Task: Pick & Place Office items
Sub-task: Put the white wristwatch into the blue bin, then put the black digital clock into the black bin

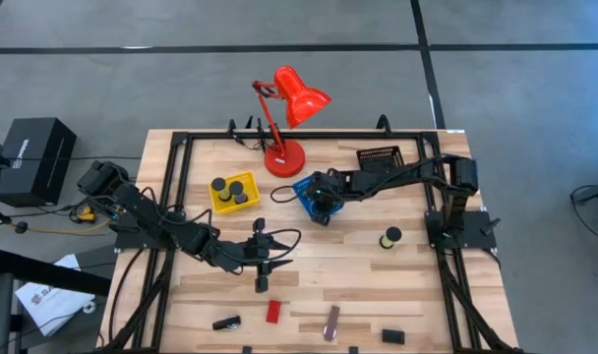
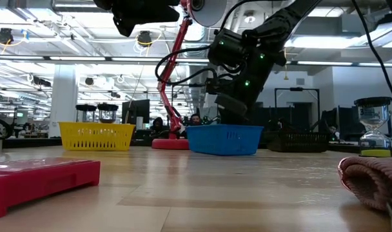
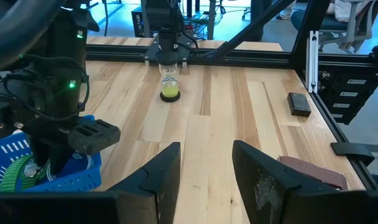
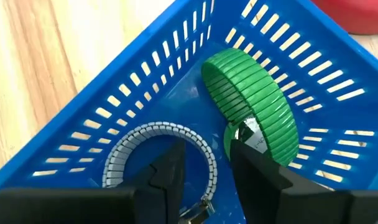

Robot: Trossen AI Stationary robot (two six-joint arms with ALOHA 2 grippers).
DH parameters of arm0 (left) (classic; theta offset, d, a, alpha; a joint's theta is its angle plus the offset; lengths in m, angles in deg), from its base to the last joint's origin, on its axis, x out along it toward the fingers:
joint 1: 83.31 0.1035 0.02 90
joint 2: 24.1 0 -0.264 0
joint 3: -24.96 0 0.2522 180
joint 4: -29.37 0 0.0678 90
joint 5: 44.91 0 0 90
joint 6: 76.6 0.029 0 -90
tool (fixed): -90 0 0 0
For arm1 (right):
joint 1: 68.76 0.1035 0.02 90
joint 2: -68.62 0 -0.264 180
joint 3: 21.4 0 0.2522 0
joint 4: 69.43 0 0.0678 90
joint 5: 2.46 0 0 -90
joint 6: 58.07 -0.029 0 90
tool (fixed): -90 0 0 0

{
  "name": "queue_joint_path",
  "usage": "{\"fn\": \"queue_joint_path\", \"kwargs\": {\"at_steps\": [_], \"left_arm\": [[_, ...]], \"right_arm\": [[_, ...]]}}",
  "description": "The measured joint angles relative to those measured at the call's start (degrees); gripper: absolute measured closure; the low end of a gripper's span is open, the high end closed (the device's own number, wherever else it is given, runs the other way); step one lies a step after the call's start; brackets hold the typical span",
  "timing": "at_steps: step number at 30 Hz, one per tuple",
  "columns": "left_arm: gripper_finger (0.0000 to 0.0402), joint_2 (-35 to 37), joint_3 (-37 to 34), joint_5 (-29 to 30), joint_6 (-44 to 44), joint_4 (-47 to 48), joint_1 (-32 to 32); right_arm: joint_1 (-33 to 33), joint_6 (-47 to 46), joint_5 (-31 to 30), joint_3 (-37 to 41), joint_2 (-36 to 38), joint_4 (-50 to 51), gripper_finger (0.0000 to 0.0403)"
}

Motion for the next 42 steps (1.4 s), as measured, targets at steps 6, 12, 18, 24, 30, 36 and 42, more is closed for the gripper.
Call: {"fn": "queue_joint_path", "kwargs": {"at_steps": [6, 12, 18, 24, 30, 36, 42], "left_arm": [[0.0262, 0.0, 0.0, 0.0, 0.0, 0.0, 0.0], [0.0262, 0.0, 0.0, 0.0, 0.0, 0.0, 0.0], [0.0262, 0.0, 0.0, 0.0, 0.0, 0.0, 0.0], [0.0262, 0.0, 0.0, 0.0, 0.0, 0.0, 0.0], [0.0262, 0.0, 0.0, 0.0, 0.0, 0.0, 0.0], [0.0262, 0.0, 0.0, 0.0, 0.0, 0.0, 0.0], [0.0262, 0.0, 0.0, 0.0, 0.0, 0.0, 0.0]], "right_arm": [[0.0, 1.5, 0.0, -3.3, 0.0, 5.0, 0.0285], [0.0, 1.5, 0.0, -7.2, 0.0, 8.7, 0.0285], [1.1, 2.3, -1.0, -10.9, 0.0, 15.2, 0.0285], [3.5, 3.1, -3.7, -16.3, 0.1, 25.4, 0.0285], [6.8, 3.9, -3.7, -18.9, 0.1, 30.2, 0.0285], [10.5, 4.3, -2.9, -19.6, 0.8, 36.4, 0.0285], [14.3, 4.5, -2.8, -19.5, 1.7, 41.7, 0.0285]]}}
